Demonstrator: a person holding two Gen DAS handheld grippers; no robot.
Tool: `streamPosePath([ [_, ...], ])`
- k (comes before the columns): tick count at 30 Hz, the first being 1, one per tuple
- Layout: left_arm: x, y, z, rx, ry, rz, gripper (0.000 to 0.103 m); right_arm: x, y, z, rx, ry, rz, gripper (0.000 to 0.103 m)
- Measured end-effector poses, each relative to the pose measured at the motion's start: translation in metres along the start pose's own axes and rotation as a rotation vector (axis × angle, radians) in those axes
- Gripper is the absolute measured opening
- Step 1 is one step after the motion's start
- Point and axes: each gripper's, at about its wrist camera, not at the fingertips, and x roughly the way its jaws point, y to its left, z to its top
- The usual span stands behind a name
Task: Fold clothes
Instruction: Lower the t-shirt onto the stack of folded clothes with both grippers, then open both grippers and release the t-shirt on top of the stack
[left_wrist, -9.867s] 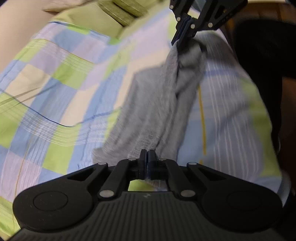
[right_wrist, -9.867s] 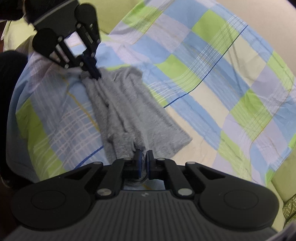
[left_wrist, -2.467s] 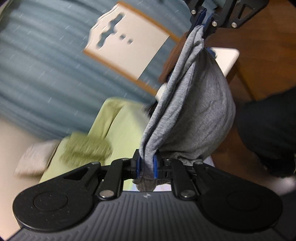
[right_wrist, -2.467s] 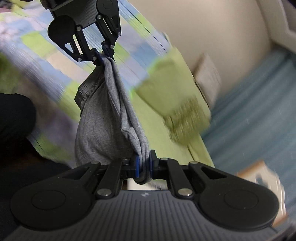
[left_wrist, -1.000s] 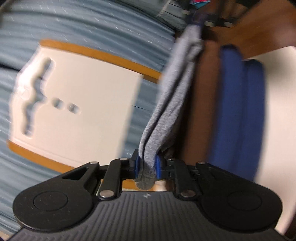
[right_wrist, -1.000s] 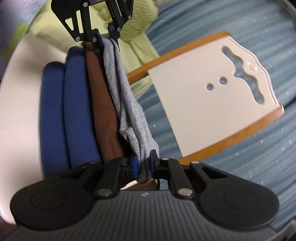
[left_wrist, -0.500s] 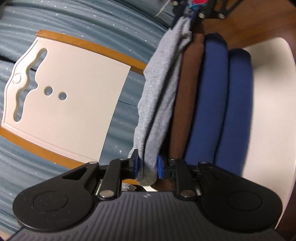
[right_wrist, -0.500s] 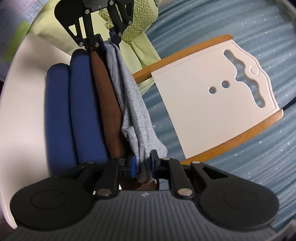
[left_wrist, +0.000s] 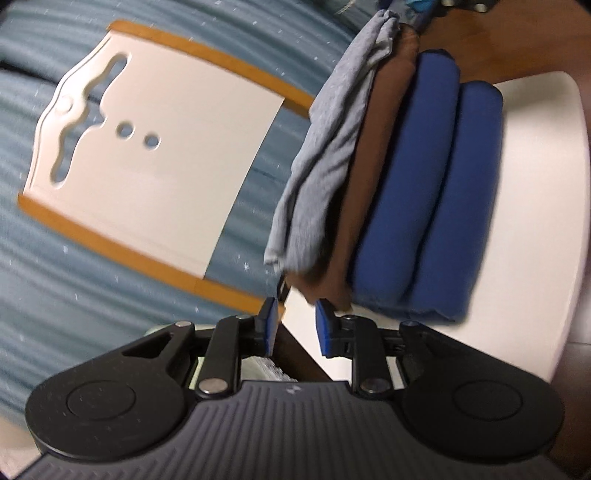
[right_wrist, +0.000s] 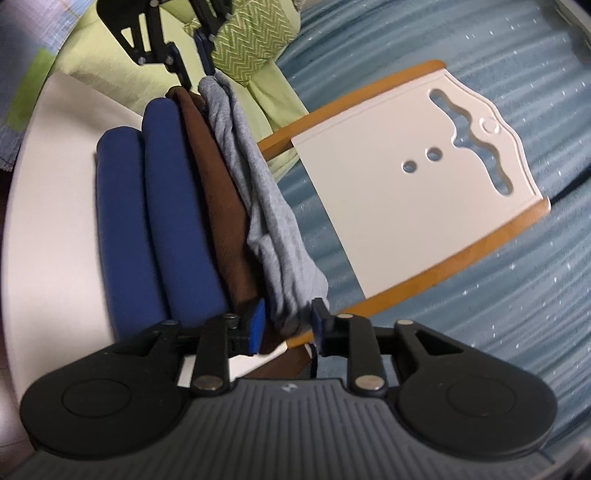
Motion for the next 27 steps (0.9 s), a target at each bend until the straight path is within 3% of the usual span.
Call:
streamPosePath([
  [5, -0.022, 0.015, 0.004, -0.213, -0.073, 0.007, 0.030, -0.024, -0.021, -0.005, 0.282, -0.036, 0.001, 0.029],
  [10, -0.008, 0.030, 0.033, -0.526, -0.159, -0.003, 0.033, -0.025, -0.050, 0.001, 0.637, -0.107, 0.015, 0.029],
  [12, 0.003, 0.029, 0.035, -0.598, -0.150, -0.019, 0.033, -0.012, -0.060, 0.002, 0.803, -0.130, 0.036, 0.029],
  [14, 0.005, 0.025, 0.029, -0.628, -0.131, -0.032, 0.033, 0.002, -0.060, -0.003, 0.880, -0.121, 0.058, 0.029],
  [18, 0.015, 0.015, 0.022, -0.652, -0.105, -0.066, 0.032, 0.028, -0.048, -0.014, 0.955, -0.055, 0.090, 0.029],
  [27, 0.020, 0.014, 0.021, -0.684, -0.087, -0.063, 0.033, 0.031, -0.040, -0.010, 0.914, -0.028, 0.070, 0.029],
])
